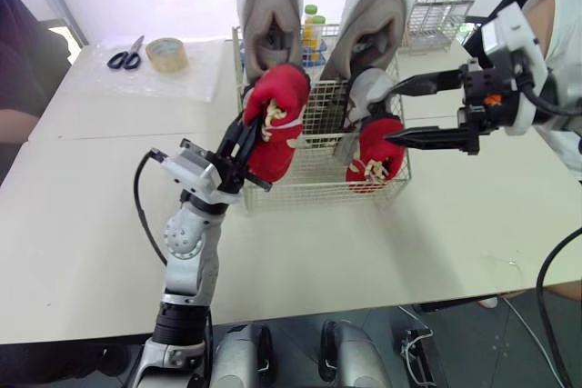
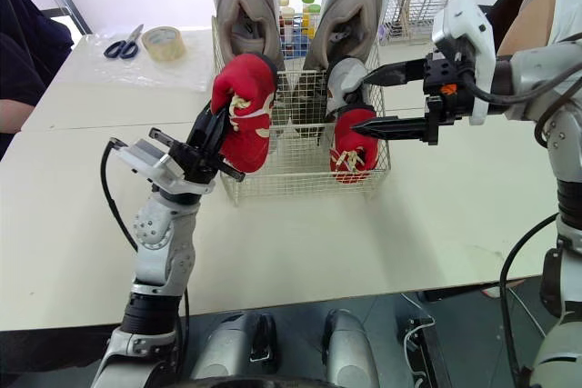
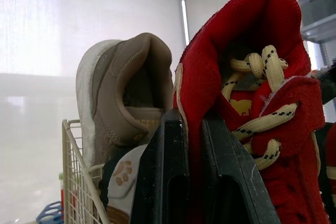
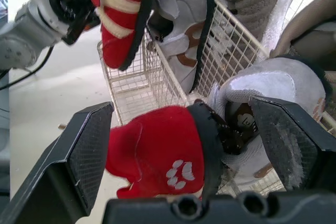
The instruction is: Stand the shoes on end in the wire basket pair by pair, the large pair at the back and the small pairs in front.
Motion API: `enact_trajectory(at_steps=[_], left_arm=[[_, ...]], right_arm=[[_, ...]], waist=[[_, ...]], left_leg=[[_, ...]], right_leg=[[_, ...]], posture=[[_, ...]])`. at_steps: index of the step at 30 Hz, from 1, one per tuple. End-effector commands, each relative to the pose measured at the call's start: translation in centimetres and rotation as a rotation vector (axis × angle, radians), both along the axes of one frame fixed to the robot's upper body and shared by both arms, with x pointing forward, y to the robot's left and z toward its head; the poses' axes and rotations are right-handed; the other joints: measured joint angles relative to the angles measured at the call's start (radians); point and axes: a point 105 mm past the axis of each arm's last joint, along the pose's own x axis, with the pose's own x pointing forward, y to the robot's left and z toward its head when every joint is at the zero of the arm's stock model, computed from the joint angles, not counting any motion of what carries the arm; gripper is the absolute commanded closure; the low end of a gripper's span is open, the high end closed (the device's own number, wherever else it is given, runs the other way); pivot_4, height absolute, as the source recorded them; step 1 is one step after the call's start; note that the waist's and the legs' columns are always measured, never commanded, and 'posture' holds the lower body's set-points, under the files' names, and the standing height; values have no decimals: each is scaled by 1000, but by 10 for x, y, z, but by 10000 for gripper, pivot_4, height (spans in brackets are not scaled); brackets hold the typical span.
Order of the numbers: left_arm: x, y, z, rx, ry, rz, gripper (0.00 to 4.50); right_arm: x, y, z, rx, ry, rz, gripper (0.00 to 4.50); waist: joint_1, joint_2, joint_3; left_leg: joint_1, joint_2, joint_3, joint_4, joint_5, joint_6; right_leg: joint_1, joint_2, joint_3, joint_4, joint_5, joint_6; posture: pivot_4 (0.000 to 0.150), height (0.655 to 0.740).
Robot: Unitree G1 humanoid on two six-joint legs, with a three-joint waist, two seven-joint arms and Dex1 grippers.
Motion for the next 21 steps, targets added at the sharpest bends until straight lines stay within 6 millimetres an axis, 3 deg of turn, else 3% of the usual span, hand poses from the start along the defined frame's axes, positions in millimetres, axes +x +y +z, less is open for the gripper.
enact_trajectory(at_steps=[1,7,13,21], left_arm=[[5,-5,-7,-12,-7,29,44535],[11,-9,-35,-11,35,60,44535],[11,1,-70,0,125,126,44535],[12,12,-92,-8,209,166,44535]], right_arm=[[-4,3,16,2,-64,10,0],[-3,-1,15,-14,-64,-2,0],[-3,0,18,-18,-69,-8,0],[-3,-1,20,-11,-78,-19,0]], waist=[[3,0,0],[2,3,-2],[2,12,-7],[4,19,-13]], left_leg=[[0,0,0,0,0,0],[0,0,0,5,-3,5],[0,0,0,6,-4,5],[2,0,-1,7,-6,3]], right_leg=[[0,0,0,0,0,0],[2,-1,-1,0,-2,-3],[2,-1,0,0,-1,-3],[2,-1,-1,-1,-2,-4]], posture=[[1500,7400],[1500,7400],[1500,7400],[1500,7400]])
